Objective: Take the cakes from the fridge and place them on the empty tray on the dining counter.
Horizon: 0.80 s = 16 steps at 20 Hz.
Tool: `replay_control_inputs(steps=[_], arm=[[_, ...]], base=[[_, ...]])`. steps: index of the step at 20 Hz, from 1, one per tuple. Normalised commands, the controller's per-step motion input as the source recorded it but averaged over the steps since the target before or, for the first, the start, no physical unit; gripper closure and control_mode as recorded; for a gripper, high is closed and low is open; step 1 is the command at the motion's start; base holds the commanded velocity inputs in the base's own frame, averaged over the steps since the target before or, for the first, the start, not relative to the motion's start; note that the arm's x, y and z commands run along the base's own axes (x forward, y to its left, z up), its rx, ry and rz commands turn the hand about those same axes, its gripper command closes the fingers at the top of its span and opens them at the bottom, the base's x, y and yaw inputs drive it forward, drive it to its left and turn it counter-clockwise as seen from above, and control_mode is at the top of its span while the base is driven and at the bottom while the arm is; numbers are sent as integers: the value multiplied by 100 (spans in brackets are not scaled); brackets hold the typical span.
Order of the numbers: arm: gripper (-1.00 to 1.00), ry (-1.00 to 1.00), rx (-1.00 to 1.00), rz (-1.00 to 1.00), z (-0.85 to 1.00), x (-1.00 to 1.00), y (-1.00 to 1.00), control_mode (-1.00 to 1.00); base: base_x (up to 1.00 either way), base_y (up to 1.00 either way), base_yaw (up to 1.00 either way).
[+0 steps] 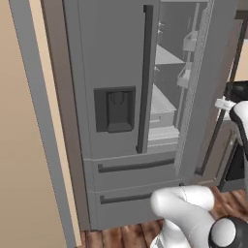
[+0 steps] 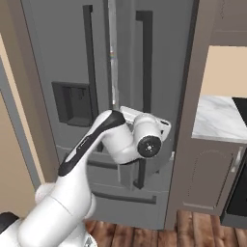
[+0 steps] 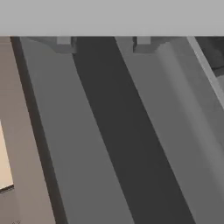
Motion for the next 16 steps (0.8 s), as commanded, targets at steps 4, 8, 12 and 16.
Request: replay_control_inputs(steps=[4,8,12,16], arm=[[-100,-18,0,-27,61,-100,-43,-100],[-100,-39,-23,-28,27,-100,35,-100],[-100,-44,-29,-31,16,-100,78,-100],[-100,-31,-25,-24,26,-59,100,-100]], base=[[0,0,0],[0,0,0],[0,0,0],[0,0,0]])
